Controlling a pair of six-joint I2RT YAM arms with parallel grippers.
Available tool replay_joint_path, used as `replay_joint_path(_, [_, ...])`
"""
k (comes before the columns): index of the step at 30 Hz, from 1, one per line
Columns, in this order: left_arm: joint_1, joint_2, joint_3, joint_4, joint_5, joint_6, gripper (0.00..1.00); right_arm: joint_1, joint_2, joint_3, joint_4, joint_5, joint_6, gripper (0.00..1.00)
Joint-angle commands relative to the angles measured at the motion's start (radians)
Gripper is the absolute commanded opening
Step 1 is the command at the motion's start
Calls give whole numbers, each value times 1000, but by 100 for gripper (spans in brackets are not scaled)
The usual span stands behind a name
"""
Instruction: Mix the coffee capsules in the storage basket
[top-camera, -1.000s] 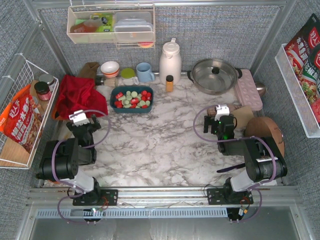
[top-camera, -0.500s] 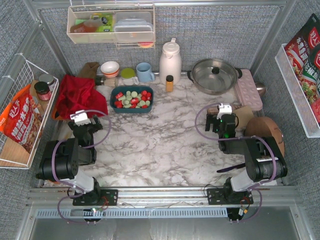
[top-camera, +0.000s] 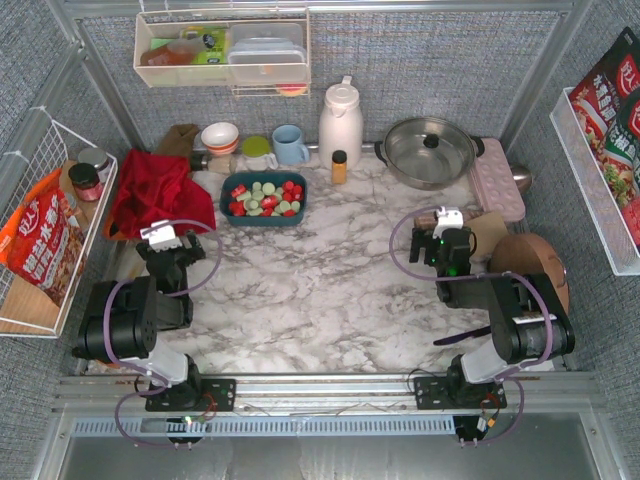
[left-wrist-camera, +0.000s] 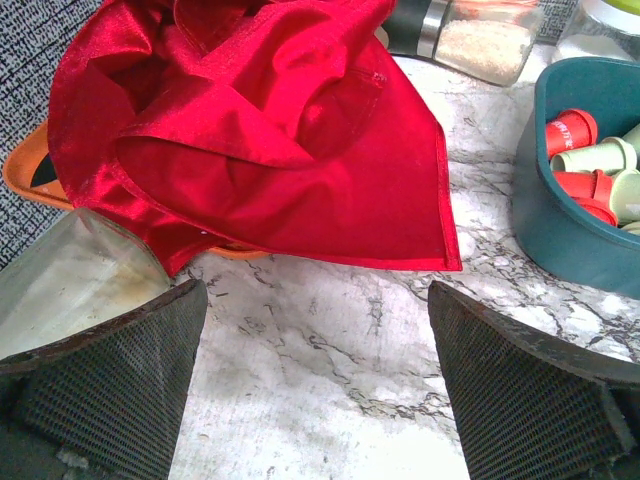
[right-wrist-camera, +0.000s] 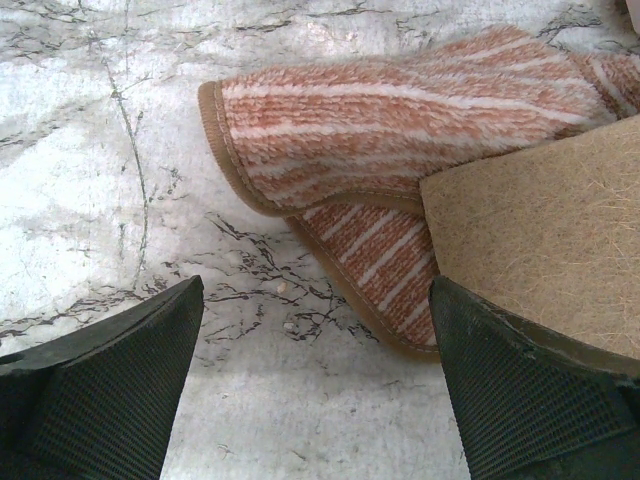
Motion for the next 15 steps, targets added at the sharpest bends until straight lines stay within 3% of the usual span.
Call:
replay_joint_path(1, [2, 3, 1, 28, 9, -6, 99, 0, 0, 8, 4, 2, 8, 99])
replay_joint_path(15, [2, 3, 0, 29, 9, -6, 99, -9, 2, 14, -7, -16, 13, 99])
